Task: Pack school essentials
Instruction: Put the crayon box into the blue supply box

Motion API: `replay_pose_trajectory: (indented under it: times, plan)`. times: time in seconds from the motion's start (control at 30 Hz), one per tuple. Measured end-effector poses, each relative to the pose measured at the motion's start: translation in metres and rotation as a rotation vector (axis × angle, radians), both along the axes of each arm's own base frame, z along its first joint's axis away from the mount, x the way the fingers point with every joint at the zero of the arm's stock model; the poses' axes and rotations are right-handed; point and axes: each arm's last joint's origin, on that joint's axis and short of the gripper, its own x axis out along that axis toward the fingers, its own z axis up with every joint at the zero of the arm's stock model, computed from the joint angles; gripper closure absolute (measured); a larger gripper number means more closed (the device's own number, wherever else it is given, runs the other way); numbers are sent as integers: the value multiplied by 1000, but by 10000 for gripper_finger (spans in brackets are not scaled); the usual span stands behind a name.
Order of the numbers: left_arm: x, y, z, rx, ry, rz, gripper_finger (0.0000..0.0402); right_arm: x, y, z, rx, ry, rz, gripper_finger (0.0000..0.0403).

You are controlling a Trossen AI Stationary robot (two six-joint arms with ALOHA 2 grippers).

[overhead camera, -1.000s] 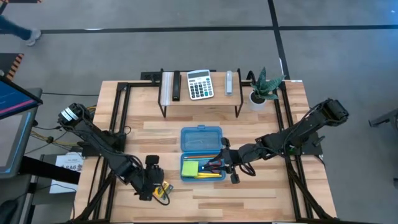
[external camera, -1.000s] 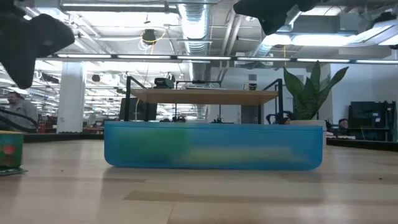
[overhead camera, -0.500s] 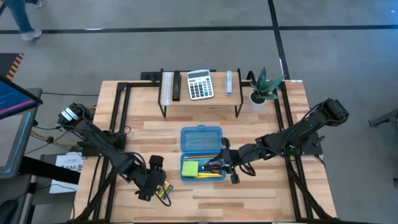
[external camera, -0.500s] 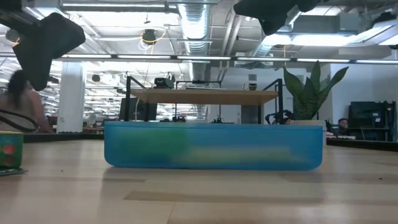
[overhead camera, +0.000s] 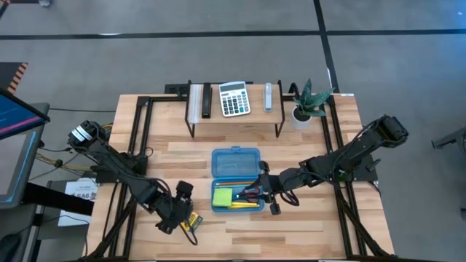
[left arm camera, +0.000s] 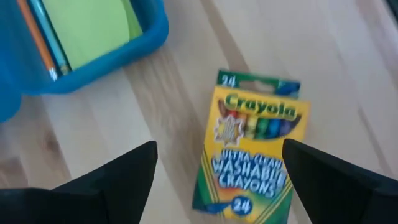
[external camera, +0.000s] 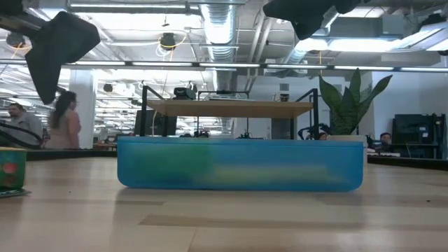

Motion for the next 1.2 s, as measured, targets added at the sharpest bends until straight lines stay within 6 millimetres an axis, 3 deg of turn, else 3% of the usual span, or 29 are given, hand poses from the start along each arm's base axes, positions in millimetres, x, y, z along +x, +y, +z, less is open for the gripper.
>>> replay_pose_trajectory:
  times: [0.33, 0.57, 0.67, 0.87, 1.2]
  plan:
    - [-9, 1, -3, 26, 84, -20, 65, 0, 0, 0, 7, 2, -2, 239]
    - [6, -14, -30, 80, 188, -79, 65, 0, 0, 0, 6, 5, -2, 239]
    - [17, -23, -31, 139, 239, -110, 65, 0, 0, 0, 10, 3, -2, 239]
    - [29, -33, -30, 193, 293, -133, 65, 0, 0, 0, 23, 9, -8, 239]
    - [38, -41, -2, 153, 282, -58, 65, -1, 0, -2, 25, 23, -11, 239]
